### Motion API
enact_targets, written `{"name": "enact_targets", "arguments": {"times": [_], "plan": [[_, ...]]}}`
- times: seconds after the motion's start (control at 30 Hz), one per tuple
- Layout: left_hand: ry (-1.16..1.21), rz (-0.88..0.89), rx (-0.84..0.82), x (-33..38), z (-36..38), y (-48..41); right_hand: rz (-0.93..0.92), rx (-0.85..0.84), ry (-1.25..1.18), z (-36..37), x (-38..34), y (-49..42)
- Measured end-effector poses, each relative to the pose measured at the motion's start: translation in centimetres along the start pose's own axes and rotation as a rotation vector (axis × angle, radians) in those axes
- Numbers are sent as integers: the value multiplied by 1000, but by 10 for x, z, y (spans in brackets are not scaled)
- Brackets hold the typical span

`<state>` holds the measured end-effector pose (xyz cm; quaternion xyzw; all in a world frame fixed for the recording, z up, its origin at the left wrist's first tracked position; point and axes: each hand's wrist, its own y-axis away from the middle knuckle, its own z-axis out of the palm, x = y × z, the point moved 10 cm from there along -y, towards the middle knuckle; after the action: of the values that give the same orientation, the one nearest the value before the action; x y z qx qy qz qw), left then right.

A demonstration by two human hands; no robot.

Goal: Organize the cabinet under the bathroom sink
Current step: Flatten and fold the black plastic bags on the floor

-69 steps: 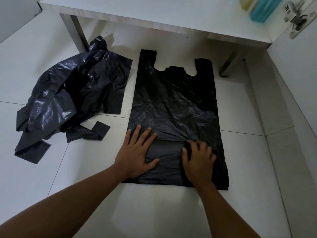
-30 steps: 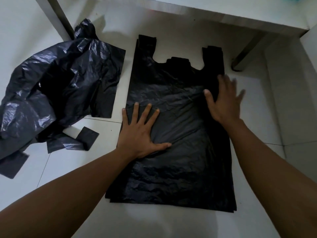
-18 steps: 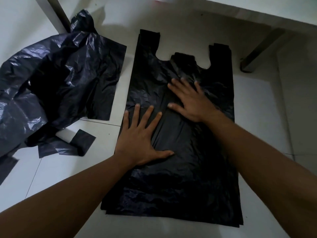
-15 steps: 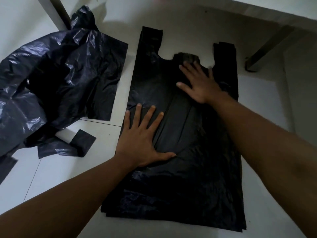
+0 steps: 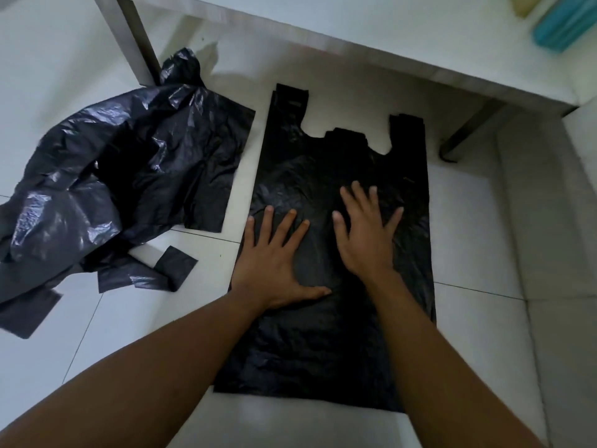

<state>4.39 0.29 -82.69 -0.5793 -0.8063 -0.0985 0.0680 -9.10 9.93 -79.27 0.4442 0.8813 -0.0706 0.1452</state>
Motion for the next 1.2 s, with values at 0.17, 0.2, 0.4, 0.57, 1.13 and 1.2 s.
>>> {"name": "enact_targets", "arguments": {"times": [0.17, 0.2, 0.4, 0.57, 1.13, 1.2], "plan": [[0, 9, 5, 1, 3, 2, 164, -85, 60, 26, 18, 84], [2, 6, 12, 1, 3, 2, 191, -110, 58, 30, 22, 88], [15, 4, -59, -1, 8, 0, 215, -108, 99, 36, 26, 97], [53, 58, -23, -3, -12, 6, 218, -97, 101, 32, 25, 99], [177, 78, 76, -19, -30, 43, 362, -160, -122, -12, 22, 69], [270, -15, 229, -45, -53, 44, 369, -54, -136, -25, 5, 57]]}}
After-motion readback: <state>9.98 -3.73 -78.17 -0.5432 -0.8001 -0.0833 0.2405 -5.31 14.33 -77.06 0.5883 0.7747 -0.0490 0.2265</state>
